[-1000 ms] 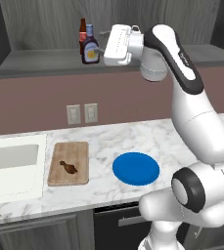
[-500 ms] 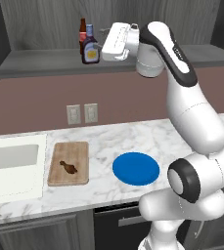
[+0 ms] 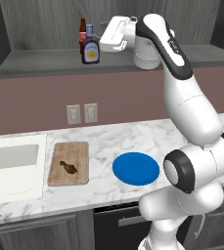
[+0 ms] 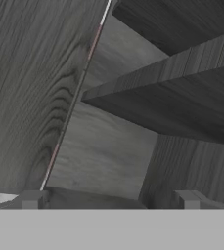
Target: Pick the chicken drumstick from the plate and place it on the cutting board. Then pick the condiment bottle from the cabinet and place it next to the cutting board.
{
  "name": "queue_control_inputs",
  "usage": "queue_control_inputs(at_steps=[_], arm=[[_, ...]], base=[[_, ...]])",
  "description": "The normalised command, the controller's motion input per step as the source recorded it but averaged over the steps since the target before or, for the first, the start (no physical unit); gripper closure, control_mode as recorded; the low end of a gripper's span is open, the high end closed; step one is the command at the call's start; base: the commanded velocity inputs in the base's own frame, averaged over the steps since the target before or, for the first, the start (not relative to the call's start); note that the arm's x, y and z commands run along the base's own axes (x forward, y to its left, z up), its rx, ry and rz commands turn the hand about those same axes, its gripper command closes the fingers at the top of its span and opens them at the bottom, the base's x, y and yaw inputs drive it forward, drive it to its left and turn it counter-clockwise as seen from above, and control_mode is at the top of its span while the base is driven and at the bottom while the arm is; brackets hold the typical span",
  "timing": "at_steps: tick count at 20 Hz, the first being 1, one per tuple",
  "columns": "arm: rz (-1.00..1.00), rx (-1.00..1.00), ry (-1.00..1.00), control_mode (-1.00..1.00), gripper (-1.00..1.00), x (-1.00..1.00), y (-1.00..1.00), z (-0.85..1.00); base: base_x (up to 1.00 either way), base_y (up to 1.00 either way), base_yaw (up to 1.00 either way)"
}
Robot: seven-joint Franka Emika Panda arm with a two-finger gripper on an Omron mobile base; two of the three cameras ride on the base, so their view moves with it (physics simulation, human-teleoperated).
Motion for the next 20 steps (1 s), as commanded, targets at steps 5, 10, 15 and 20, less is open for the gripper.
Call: queue_control_inputs(at_steps=[5, 10, 15, 20], arm=[[0.00, 0.00, 0.00, -1.00, -1.00, 0.16, 0.00, 0.00], [0.00, 0.01, 0.00, -1.00, -1.00, 0.20, -0.01, 0.00], [0.00, 0.01, 0.00, -1.00, -1.00, 0.14, 0.00, 0.00], [0.00, 0.01, 0.00, -1.00, -1.00, 0.03, 0.00, 0.00]], base=[[0.00, 0.00, 0.00], [0.00, 0.00, 0.00], [0.00, 0.00, 0.00], [0.00, 0.00, 0.00]])
